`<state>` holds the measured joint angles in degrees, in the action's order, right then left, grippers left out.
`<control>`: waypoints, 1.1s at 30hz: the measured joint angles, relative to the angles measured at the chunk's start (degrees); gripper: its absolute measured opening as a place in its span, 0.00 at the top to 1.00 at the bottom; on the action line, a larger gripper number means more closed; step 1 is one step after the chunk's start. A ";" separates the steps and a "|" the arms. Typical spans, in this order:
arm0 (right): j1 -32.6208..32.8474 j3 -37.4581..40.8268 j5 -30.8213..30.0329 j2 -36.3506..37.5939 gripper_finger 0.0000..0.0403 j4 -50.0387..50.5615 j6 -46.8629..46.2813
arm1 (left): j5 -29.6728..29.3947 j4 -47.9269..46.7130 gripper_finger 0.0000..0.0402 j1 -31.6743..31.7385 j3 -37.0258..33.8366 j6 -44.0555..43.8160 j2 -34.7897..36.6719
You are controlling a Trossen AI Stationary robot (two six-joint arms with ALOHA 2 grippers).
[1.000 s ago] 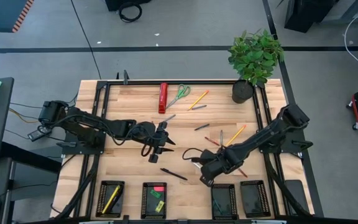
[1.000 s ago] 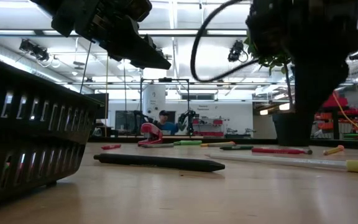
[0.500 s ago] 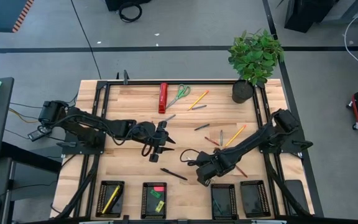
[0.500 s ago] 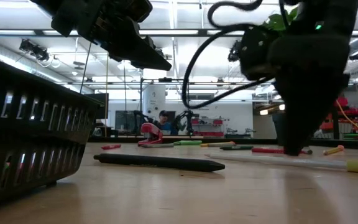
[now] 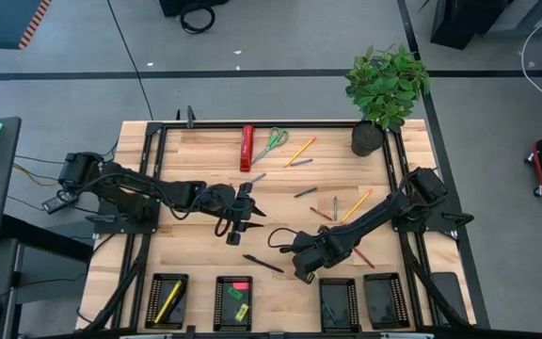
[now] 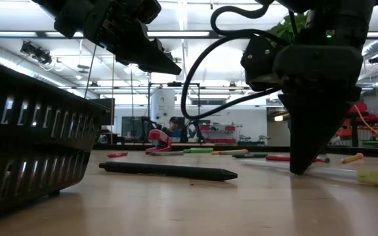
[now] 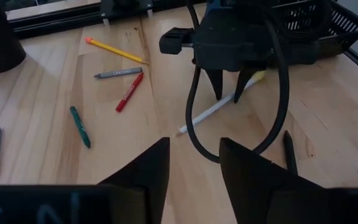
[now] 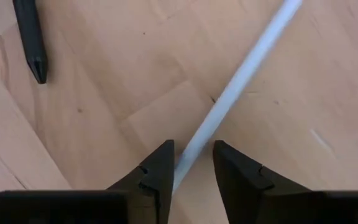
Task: Sort crayons/erasers/pens/pencils in bins
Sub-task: Put the white pencil into the right black bin
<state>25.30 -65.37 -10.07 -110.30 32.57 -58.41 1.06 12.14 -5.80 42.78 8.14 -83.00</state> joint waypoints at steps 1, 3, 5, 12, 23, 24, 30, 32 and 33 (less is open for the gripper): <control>0.00 0.00 0.00 0.00 0.75 0.07 -0.02 | 0.00 0.00 0.62 0.00 0.00 0.00 0.00; -0.04 0.00 -0.35 -0.03 0.81 -0.04 -0.24 | 0.00 -0.01 0.62 0.00 0.00 -0.02 0.00; -0.04 0.00 -0.56 -0.07 0.88 -0.13 -0.38 | 0.00 0.00 0.62 0.00 0.00 -0.02 0.00; -0.31 0.15 -1.20 2.06 0.98 1.43 1.25 | 0.00 0.00 0.64 0.00 0.00 0.02 0.00; 2.60 0.35 -6.34 18.54 0.98 18.37 -9.36 | 0.00 0.04 0.64 0.00 -0.02 0.00 0.00; 3.40 0.31 -6.46 20.02 0.98 19.24 -11.04 | 0.01 0.04 0.65 0.00 -0.02 0.00 0.00; 6.65 0.27 -8.76 24.93 0.98 22.74 -20.79 | 0.00 0.11 0.66 0.00 -0.02 0.02 0.00; 6.31 0.27 -9.20 24.32 0.97 22.69 -21.58 | 0.00 0.25 0.65 0.00 -0.02 0.04 0.00; 5.86 0.29 -9.18 23.69 0.96 22.60 -21.75 | 0.00 0.32 0.65 0.00 -0.02 0.04 0.00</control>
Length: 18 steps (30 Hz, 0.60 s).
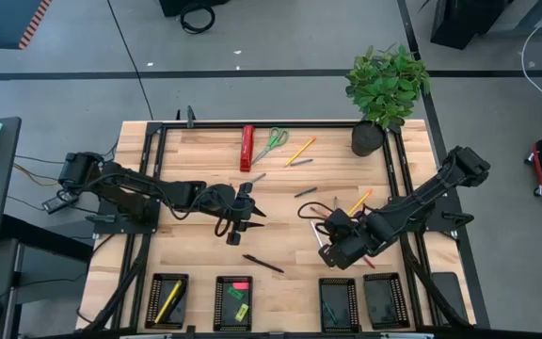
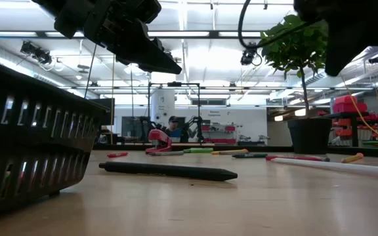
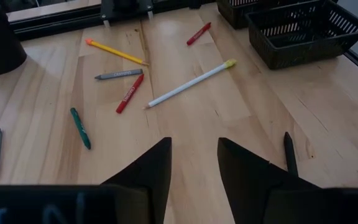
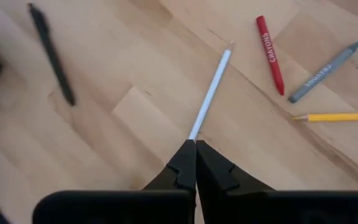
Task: Sort crayons/erasers/pens/pencils in bins
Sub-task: Put the white pencil into the right black bin
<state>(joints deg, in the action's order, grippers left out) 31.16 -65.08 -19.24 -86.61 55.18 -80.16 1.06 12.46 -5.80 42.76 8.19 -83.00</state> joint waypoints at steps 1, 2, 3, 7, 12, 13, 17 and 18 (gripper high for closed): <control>-0.60 -0.01 0.16 -0.81 0.95 -0.42 -0.61 | 0.00 0.00 0.64 0.00 0.00 0.00 0.00; -1.20 0.00 0.81 -1.82 0.93 -1.13 -0.85 | 0.00 0.00 0.64 0.00 0.00 0.00 0.00; -1.85 0.00 1.62 -3.06 0.91 -1.99 -0.91 | 0.00 0.04 0.64 0.00 0.00 0.00 0.00; -4.75 -0.02 5.51 -8.14 0.81 -4.41 -2.28 | 0.00 0.10 0.64 0.00 0.00 -0.02 0.00; -8.75 -0.02 14.88 -14.52 0.71 -4.40 -1.32 | 0.00 0.12 0.66 0.00 0.00 -0.04 0.00; -9.46 -0.02 16.23 -15.53 0.70 -4.42 -0.80 | 0.01 0.12 0.66 0.00 0.00 -0.04 0.00; -11.35 -0.02 18.29 -17.43 0.67 -4.48 3.61 | 0.02 0.11 0.65 0.00 0.00 -0.06 0.00; -11.59 -0.02 18.30 -17.46 0.66 -4.52 4.30 | 0.00 0.11 0.64 0.00 0.00 -0.07 0.00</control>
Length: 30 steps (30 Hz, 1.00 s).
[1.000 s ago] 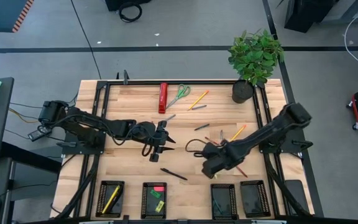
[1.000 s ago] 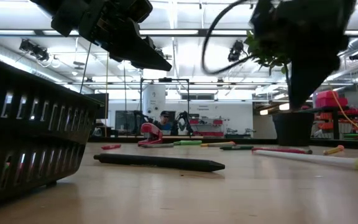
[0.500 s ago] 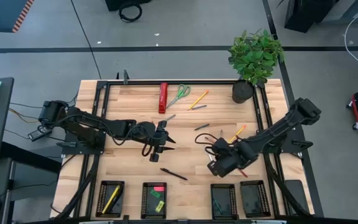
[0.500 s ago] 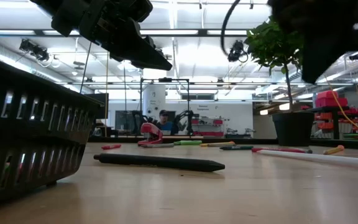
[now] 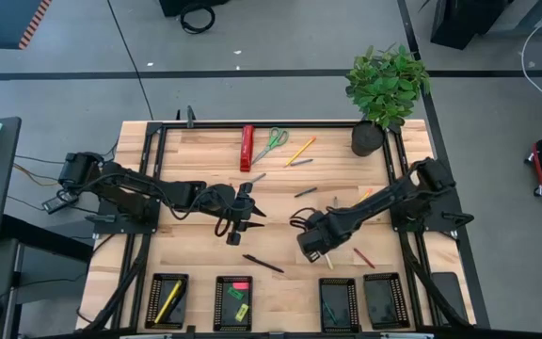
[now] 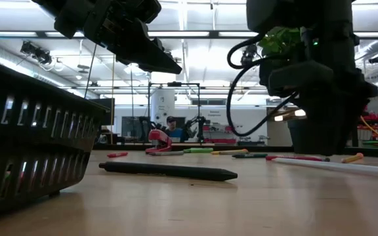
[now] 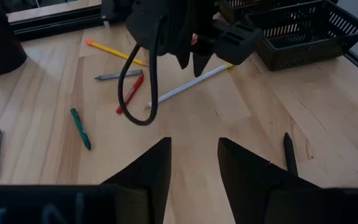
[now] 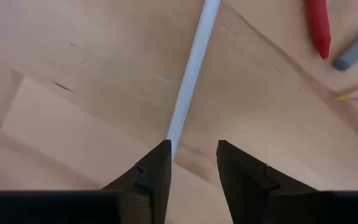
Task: Sort crayons/erasers/pens/pencils in bins
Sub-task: Put the white pencil into the right black bin
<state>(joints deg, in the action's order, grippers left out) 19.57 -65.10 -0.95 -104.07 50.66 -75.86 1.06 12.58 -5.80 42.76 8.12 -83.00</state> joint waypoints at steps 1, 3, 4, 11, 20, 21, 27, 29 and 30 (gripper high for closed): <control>-0.22 0.00 0.07 0.01 0.66 -0.09 0.39 | 0.00 -0.02 0.64 0.00 0.00 0.00 0.00; -0.48 -0.02 0.16 0.14 0.66 -0.57 0.85 | 0.00 -0.02 0.64 0.00 0.00 0.00 0.00; -0.49 -0.04 0.15 0.15 0.66 -0.86 0.86 | 0.01 -0.02 0.64 -0.02 0.00 0.00 0.00; -1.76 0.40 1.21 -0.77 0.67 -2.98 1.04 | 0.00 -0.08 0.66 0.00 0.00 -0.02 0.00; -3.78 3.57 3.12 -0.72 0.76 -6.87 0.23 | 0.02 -0.70 0.64 -0.02 0.00 -1.46 -0.02; -3.78 3.61 3.10 -0.72 0.78 -6.85 0.05 | 0.00 -0.70 0.64 0.00 0.00 -1.49 -0.02; -3.86 3.72 2.96 -0.72 0.86 -7.78 -0.66 | 0.00 -0.83 0.66 -0.02 0.00 -1.55 -0.02; -3.86 3.72 2.87 -0.72 0.89 -7.98 -0.67 | 0.00 -0.83 0.66 0.00 0.00 -1.57 -0.02; -3.86 3.72 2.86 -0.72 0.89 -7.98 -0.64 | 0.00 -0.83 0.66 -0.02 0.00 -1.60 -0.02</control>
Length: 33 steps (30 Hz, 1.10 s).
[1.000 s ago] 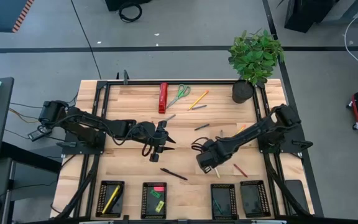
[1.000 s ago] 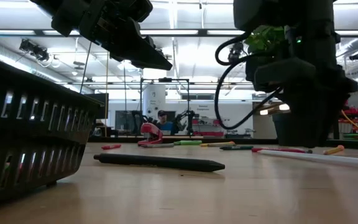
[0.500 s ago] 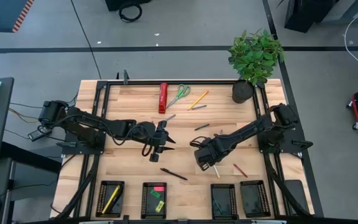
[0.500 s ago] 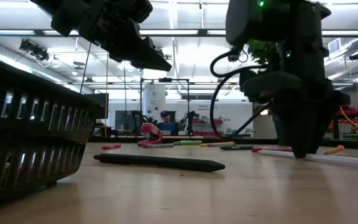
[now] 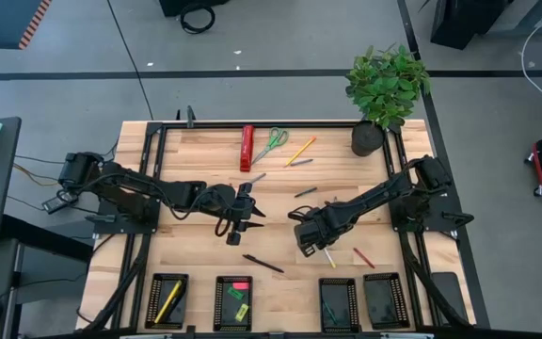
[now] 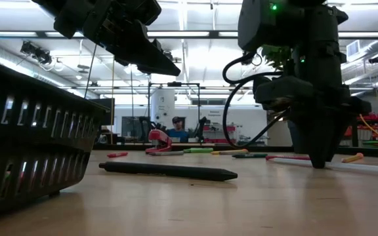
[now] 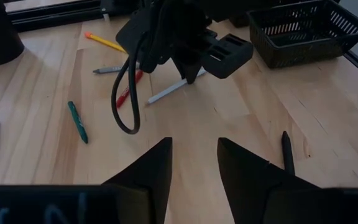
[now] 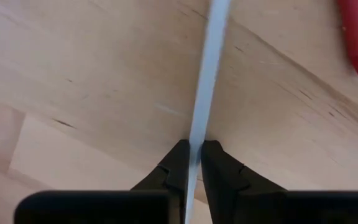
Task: Sort crayons/erasers/pens/pencils in bins
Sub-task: Put the white pencil into the right black bin
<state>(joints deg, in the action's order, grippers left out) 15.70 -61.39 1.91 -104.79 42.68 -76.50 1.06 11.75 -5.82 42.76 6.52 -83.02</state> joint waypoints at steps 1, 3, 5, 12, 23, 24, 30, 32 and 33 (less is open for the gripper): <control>0.02 0.00 0.00 0.00 0.90 -0.02 0.19 | 0.00 0.01 0.65 0.00 0.00 0.02 0.00; 0.02 0.02 0.12 0.06 0.90 -0.02 0.46 | 0.01 0.00 0.65 0.00 0.00 0.02 0.00; 0.02 0.10 0.49 0.45 0.90 0.00 0.88 | 0.00 0.00 0.64 0.00 0.00 0.02 0.00; 0.10 0.17 1.31 4.88 0.90 1.98 1.33 | 0.00 0.00 0.65 0.01 0.00 0.02 0.00; 6.49 0.10 1.08 20.89 0.90 16.15 -6.99 | 0.00 0.02 0.64 0.00 0.00 0.02 0.00; 8.05 0.09 0.59 22.39 0.90 17.39 -9.01 | 0.00 0.04 0.64 0.00 0.00 0.02 0.00; 20.69 0.07 -7.02 26.84 0.90 19.27 -23.59 | 0.00 0.04 0.66 0.02 0.00 0.04 0.00; 24.94 0.04 -7.81 26.50 0.90 19.76 -28.36 | 0.02 0.09 0.66 0.00 0.00 0.04 0.00; 26.79 0.04 -7.83 26.10 0.90 19.95 -30.51 | 0.00 0.15 0.66 0.00 0.00 0.03 0.00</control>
<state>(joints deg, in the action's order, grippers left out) 42.49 -61.34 -5.91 -78.69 62.63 -107.01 1.06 11.89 -5.82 42.76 6.55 -83.02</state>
